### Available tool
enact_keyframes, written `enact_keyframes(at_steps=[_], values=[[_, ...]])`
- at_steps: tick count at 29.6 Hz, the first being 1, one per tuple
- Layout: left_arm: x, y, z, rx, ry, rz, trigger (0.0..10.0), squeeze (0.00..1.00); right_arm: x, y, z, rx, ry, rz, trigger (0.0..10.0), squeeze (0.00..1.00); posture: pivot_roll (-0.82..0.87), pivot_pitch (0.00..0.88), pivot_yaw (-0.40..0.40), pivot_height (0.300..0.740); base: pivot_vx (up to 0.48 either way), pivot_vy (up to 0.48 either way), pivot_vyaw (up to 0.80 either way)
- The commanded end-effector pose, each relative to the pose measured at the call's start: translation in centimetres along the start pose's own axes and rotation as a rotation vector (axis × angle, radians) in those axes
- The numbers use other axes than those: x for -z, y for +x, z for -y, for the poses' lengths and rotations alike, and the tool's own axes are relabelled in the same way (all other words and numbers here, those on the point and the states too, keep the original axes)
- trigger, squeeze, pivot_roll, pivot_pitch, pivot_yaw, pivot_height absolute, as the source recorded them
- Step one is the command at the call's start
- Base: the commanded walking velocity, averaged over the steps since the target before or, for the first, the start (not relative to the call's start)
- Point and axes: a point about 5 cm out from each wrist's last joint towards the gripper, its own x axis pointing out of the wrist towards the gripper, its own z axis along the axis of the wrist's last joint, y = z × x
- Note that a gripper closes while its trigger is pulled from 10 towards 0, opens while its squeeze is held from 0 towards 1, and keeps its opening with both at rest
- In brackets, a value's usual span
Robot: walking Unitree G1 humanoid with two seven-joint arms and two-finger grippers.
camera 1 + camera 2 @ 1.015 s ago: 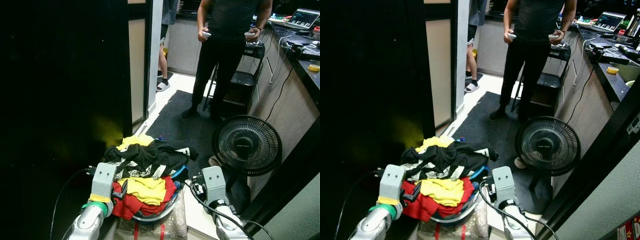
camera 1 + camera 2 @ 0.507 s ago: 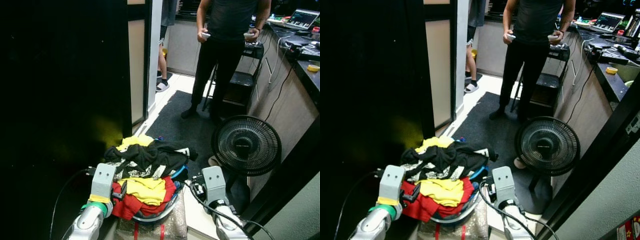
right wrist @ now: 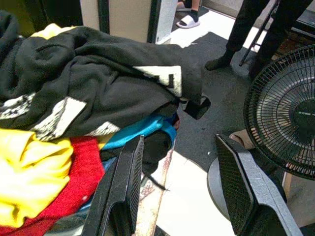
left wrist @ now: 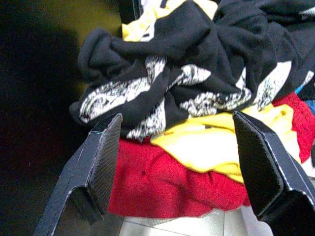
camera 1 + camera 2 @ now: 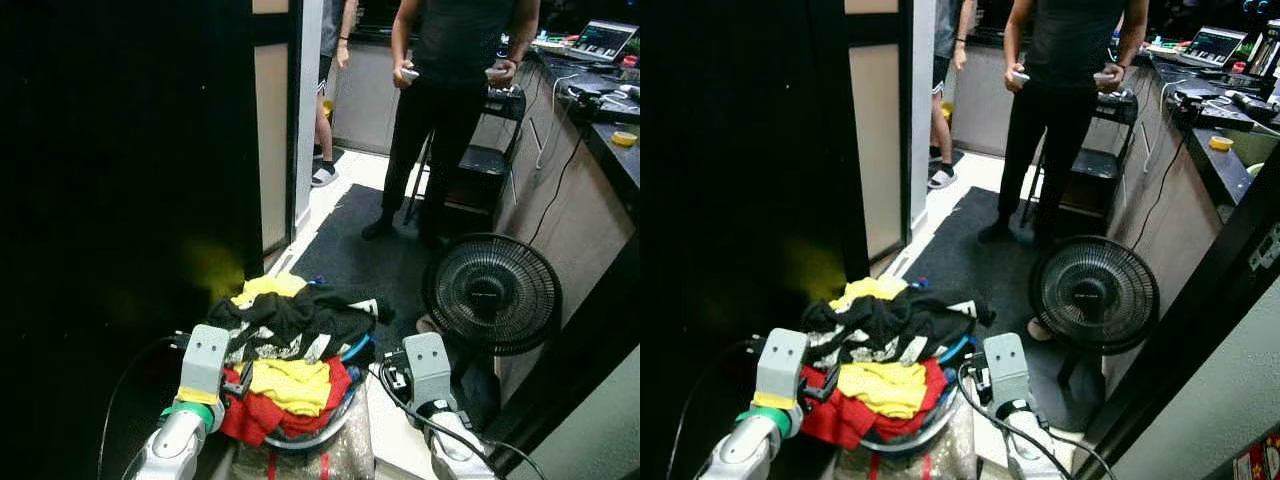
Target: Clothes washing
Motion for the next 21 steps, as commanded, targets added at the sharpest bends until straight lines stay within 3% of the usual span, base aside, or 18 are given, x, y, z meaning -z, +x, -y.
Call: enact_keyframes(at_steps=[1,13,21], values=[[0.51,-0.18,0.12,0.004,0.007,-0.018,10.0,0.00,0.61,-0.36,-0.06,0.001,0.003,-0.021,10.0,0.00,-0.04,0.048,0.014,0.740,0.469,0.000,0.00],[0.57,-0.13,0.01,-0.002,0.001,-0.027,10.0,0.00,0.64,-0.38,-0.14,0.003,0.005,-0.022,10.0,0.00,-0.04,0.051,0.018,0.740,0.438,0.000,0.00],[0.39,0.07,-0.13,-0.010,-0.010,-0.024,10.0,0.00,0.67,-0.40,-0.11,0.009,0.006,-0.023,10.0,0.00,-0.04,0.050,0.024,0.740,0.000,0.000,0.00]])
